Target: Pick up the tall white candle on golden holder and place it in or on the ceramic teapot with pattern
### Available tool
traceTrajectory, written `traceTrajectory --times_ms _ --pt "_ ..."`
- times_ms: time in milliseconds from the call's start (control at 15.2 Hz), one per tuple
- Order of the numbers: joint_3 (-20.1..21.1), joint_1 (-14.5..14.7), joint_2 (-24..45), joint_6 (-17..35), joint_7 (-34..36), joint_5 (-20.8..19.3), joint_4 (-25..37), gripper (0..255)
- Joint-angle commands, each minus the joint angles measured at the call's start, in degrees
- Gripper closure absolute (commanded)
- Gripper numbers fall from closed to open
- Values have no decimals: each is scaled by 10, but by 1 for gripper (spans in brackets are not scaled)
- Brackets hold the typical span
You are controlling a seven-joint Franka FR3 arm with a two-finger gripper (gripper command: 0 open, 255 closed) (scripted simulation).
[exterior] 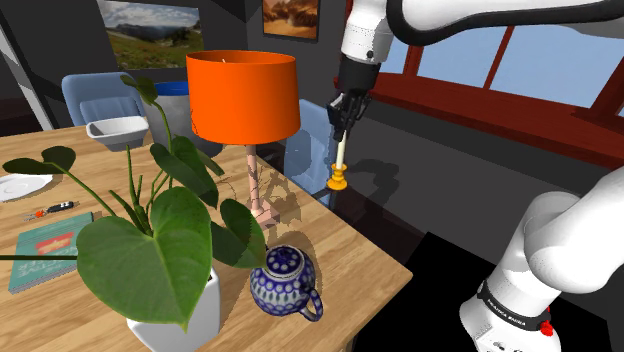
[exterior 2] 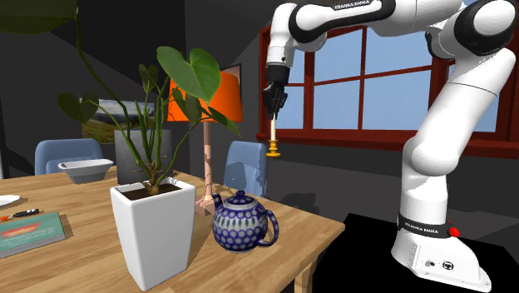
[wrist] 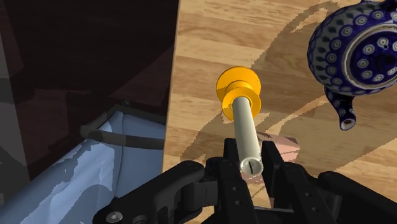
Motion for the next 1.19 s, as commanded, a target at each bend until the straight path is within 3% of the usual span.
traceTrajectory --times_ms 0,594,990,1122 --pt "10 3 8 -12 14 0 19 255" --pt "107 30 92 -73 145 -16 162 255" --pt "183 58 196 -132 251 -67 307 255" --pt "180 58 189 -115 250 -63 284 255"
